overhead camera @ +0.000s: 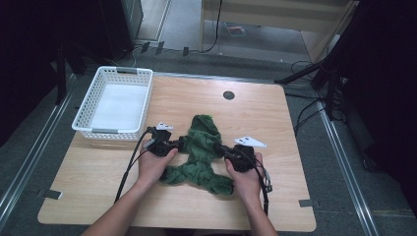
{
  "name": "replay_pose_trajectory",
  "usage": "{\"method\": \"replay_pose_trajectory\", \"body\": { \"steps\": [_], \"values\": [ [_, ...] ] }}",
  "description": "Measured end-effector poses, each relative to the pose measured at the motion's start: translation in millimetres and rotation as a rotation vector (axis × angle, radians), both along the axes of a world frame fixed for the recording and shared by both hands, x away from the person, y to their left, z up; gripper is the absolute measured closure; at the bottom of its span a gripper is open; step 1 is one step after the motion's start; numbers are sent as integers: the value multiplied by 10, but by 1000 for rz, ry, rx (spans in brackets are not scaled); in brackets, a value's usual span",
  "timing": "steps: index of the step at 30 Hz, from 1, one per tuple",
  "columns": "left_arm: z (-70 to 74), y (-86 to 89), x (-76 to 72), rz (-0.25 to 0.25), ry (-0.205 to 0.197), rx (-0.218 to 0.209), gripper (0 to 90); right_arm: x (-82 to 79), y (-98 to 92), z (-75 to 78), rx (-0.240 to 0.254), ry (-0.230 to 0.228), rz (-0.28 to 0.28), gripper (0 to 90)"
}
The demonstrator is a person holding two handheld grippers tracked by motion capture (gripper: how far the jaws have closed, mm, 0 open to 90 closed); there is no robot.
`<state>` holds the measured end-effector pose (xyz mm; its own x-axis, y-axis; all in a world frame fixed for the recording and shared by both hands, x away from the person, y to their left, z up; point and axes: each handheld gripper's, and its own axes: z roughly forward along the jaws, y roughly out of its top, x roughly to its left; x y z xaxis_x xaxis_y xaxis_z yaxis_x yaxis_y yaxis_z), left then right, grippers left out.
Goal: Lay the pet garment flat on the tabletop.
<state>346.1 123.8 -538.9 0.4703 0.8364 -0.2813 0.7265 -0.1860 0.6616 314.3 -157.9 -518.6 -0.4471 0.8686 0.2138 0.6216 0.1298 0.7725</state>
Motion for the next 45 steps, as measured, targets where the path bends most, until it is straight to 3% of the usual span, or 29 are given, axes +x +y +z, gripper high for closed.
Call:
{"method": "replay_pose_trajectory", "body": {
  "steps": [5,6,7,12,16,22,25,28,30,33,36,38,41,45],
  "values": [
    [6,17,-76,-48,-1,5,871,55,-250,-123,20,68,-78,840],
    [6,17,-76,-48,-1,5,870,55,-250,-123,20,68,-78,840],
    [-5,33,-99,-50,-8,0,869,66,-311,-88,59,54,-93,836],
    [-18,54,-109,-54,-8,-5,870,102,-305,-1,30,28,-120,842],
    [-50,83,-130,-25,-12,-31,877,114,-284,-106,-3,72,-120,862],
    [-53,106,-201,-44,-8,-44,875,38,-357,-190,31,120,-113,859],
    [-24,110,-194,-54,-11,-49,839,39,-400,-142,39,85,-70,782],
    [51,136,-168,-50,-52,-79,669,66,-429,-4,58,25,-60,612],
    [114,171,-117,-32,-73,-129,558,115,-436,129,97,-13,-57,574],
    [208,175,17,3,-97,-158,501,251,-321,333,109,-65,-33,552],
    [244,127,201,31,-81,-148,476,463,-81,423,70,-94,22,480],
    [218,76,325,49,-48,-124,464,630,92,373,38,-58,60,439],
    [147,-3,464,55,-24,-71,445,799,336,236,-80,-23,119,398],
    [20,-88,583,67,-37,10,444,923,453,40,-217,34,159,419]
  ]
}}
